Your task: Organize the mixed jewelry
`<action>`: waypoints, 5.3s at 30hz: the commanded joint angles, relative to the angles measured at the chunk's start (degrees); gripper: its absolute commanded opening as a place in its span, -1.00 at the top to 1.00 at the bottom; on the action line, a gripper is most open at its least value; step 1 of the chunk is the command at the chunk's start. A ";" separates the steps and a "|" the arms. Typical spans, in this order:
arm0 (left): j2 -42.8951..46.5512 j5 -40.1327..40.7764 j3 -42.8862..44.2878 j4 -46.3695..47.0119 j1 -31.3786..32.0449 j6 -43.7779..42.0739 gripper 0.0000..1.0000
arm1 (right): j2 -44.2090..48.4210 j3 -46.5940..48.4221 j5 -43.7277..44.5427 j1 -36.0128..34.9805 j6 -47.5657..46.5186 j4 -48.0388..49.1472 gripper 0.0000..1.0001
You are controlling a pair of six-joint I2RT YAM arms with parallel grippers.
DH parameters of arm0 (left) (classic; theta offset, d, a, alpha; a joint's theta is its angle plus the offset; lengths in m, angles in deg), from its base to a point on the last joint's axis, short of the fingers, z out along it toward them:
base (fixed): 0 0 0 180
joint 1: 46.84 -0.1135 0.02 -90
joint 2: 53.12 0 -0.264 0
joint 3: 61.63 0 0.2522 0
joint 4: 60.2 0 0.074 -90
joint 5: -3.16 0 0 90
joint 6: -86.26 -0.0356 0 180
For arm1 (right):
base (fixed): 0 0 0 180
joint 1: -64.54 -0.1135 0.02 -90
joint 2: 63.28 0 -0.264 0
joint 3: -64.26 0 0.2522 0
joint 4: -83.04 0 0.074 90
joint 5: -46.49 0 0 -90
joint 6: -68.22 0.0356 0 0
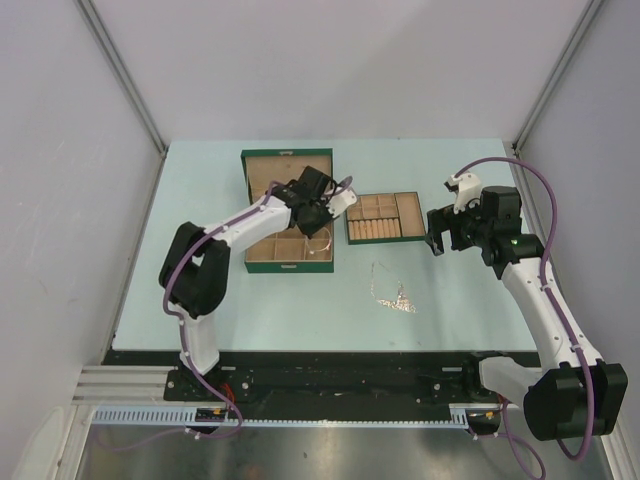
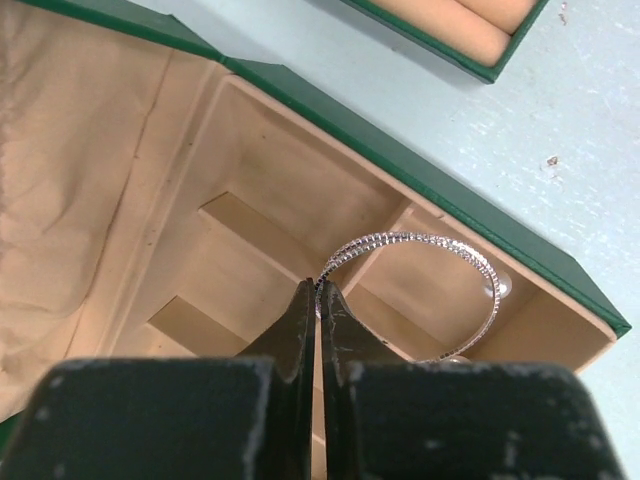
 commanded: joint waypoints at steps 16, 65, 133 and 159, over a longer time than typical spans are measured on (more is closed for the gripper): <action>0.55 4.01 -4.92 4.35 2.72 -0.02 0.99 | 0.52 0.08 -0.84 0.62 -0.85 0.05 -1.00; 5.47 7.08 -6.51 1.54 5.44 -1.61 0.27 | 1.13 0.17 -1.46 0.80 -0.77 -0.04 -0.99; 27.01 -1.79 -16.79 2.15 5.53 0.86 0.08 | -29.37 0.17 5.84 -22.32 -10.70 5.50 -0.48; 26.48 -1.97 -17.32 2.76 5.53 0.42 0.08 | -32.97 0.17 5.75 -23.11 -11.14 5.15 -0.01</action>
